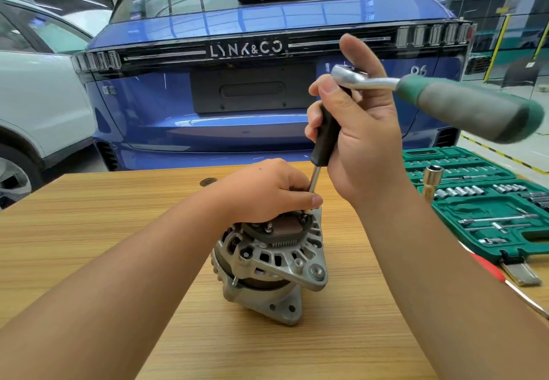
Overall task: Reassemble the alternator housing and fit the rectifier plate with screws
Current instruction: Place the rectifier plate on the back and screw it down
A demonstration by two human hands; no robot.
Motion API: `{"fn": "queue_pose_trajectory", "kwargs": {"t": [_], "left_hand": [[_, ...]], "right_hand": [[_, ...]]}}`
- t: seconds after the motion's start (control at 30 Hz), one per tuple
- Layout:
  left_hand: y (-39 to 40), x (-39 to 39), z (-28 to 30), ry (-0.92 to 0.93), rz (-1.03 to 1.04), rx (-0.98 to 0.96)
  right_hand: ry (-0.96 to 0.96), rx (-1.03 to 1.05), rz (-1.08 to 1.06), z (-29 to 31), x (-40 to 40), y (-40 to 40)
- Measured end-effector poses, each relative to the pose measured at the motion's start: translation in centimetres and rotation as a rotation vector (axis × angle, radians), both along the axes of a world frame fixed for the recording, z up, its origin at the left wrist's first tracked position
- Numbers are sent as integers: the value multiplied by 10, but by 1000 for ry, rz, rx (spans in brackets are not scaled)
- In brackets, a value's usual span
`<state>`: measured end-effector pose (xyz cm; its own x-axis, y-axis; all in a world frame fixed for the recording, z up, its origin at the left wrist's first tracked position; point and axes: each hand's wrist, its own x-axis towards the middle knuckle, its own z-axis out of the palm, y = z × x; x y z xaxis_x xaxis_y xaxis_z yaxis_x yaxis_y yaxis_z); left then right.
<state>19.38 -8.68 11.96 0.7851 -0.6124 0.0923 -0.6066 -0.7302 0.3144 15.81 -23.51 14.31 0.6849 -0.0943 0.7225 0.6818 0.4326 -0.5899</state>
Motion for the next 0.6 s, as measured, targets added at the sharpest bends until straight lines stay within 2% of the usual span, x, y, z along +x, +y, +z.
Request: {"fn": "queue_pose_trajectory", "kwargs": {"t": [0.17,0.3,0.5,0.6], "left_hand": [[0,0,-1,7,10,-10],[1,1,-1,13,9,-21],[0,1,-1,5,6,-24],[-3,-1,1,-12,-13,19]], "right_hand": [[32,29,319,-3,3,-11],[105,72,463,-2,5,-13],[264,68,326,4,2,-10],[278,102,-17,7,0,-4]]}}
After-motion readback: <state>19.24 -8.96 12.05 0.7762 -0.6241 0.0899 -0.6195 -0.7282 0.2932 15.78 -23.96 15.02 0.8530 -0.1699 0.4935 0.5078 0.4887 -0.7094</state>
